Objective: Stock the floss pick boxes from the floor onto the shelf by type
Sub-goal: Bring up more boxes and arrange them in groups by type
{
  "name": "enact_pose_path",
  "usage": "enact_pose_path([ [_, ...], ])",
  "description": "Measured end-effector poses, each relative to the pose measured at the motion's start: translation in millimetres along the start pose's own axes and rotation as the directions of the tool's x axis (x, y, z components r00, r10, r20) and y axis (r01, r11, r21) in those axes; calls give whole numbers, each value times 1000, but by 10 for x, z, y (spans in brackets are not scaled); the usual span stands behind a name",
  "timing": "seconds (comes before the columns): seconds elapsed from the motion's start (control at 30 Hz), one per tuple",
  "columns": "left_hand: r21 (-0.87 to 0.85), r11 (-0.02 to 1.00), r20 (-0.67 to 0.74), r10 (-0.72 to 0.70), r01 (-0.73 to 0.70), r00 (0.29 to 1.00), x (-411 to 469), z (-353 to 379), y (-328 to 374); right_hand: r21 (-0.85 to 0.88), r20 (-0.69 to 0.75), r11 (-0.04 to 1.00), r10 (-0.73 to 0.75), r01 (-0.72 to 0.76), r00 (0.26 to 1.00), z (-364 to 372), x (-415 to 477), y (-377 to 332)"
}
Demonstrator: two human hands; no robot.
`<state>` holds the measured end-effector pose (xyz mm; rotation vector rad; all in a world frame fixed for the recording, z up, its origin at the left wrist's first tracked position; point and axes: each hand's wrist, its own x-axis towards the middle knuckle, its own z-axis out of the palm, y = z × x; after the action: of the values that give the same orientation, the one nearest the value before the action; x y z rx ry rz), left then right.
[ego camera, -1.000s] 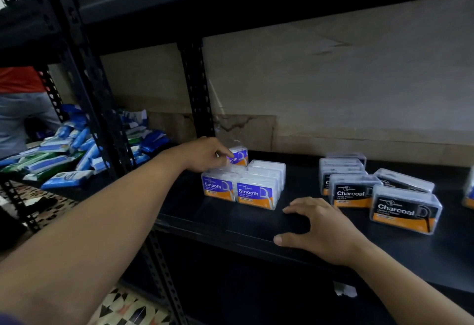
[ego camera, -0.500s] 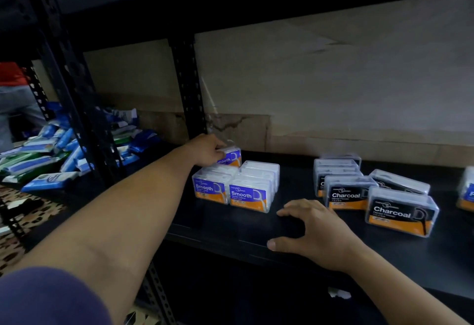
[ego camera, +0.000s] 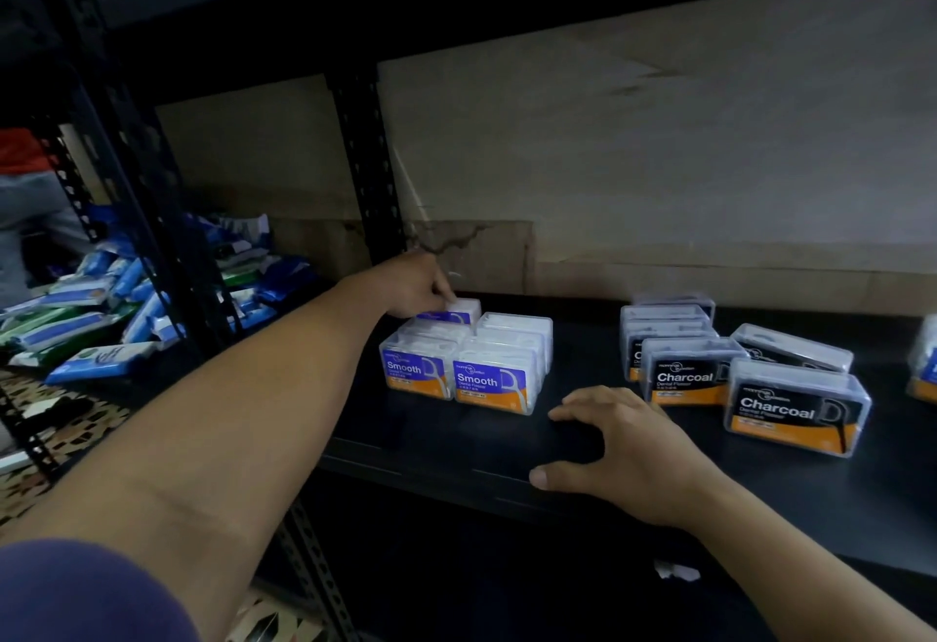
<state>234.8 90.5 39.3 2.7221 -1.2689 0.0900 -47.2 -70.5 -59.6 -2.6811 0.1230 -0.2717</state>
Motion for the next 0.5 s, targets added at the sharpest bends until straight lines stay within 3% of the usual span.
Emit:
enact_pose_path([
  [0.5, -48, 995, 48, 85, -82, 995, -125, -22, -11, -7, 15, 1000, 9, -9, 1000, -4, -2, 3],
])
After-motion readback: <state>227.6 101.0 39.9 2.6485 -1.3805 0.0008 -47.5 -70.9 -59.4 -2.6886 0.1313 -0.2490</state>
